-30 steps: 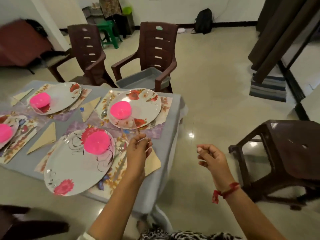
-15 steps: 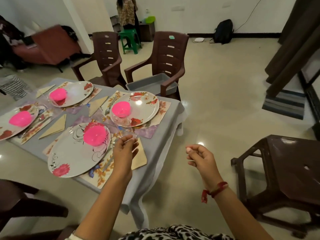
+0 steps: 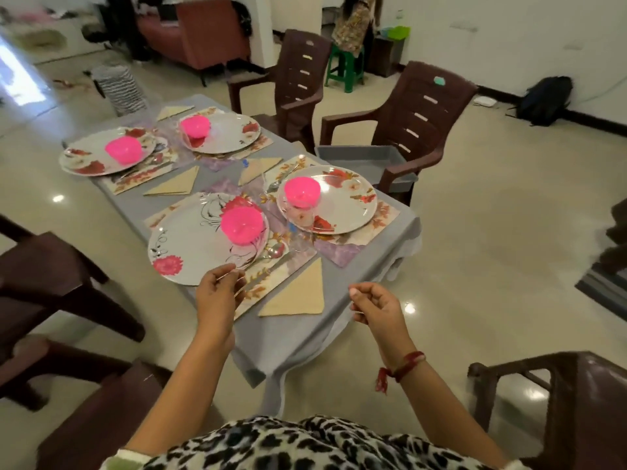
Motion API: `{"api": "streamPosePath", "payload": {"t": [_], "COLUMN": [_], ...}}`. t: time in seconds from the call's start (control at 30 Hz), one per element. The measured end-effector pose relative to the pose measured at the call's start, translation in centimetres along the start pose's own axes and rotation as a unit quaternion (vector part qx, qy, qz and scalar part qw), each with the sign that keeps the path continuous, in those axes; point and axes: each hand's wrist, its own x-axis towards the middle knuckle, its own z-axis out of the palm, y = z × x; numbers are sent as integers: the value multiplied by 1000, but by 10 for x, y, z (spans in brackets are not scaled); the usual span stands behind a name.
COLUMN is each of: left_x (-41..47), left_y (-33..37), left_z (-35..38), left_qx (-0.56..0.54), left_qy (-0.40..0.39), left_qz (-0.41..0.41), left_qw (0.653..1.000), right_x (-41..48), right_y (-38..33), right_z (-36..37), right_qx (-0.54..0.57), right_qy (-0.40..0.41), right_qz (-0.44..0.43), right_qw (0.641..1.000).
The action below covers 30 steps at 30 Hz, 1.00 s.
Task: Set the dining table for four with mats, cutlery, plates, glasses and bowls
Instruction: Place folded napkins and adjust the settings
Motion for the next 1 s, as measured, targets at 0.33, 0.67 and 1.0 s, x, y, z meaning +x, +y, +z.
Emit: {"api": "streamPosePath", "payload": {"t": [0.33,0.67,1.0], "left_x": [68,163,298], "left_y": [-3,15,38], "left_z": [-59,-82,-82], "left_qx": [-27,181,419], "left_qy": [107,79,-53], "left_qz": [-15,75,136], "left_qw": [994,978,896], "right_x": [59,93,114], "right_y": [7,55,74], "right_z": [62,98,134], "right_qx": [-32,-134,-171], "right_qy": [-27,-2,77], "right_qz": [10,3,57], "right_qw": [999,991,981]}}
